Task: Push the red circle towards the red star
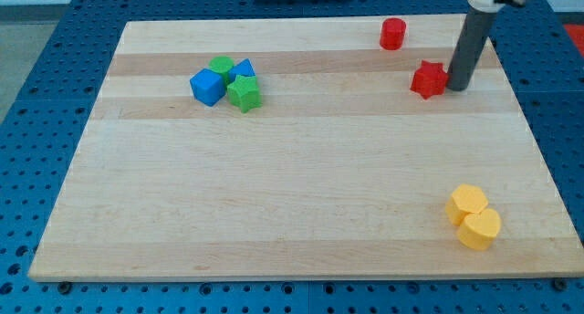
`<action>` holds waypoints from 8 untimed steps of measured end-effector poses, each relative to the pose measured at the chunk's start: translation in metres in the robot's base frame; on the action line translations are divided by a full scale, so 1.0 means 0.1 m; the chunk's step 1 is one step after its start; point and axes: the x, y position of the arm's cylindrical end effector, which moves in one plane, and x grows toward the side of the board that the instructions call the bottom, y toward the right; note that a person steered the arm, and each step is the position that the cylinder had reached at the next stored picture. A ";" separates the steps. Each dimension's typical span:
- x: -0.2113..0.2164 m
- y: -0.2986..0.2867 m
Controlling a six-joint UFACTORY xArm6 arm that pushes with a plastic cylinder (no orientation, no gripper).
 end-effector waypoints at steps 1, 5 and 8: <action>0.23 0.08; -1.74 0.09; -1.50 -0.69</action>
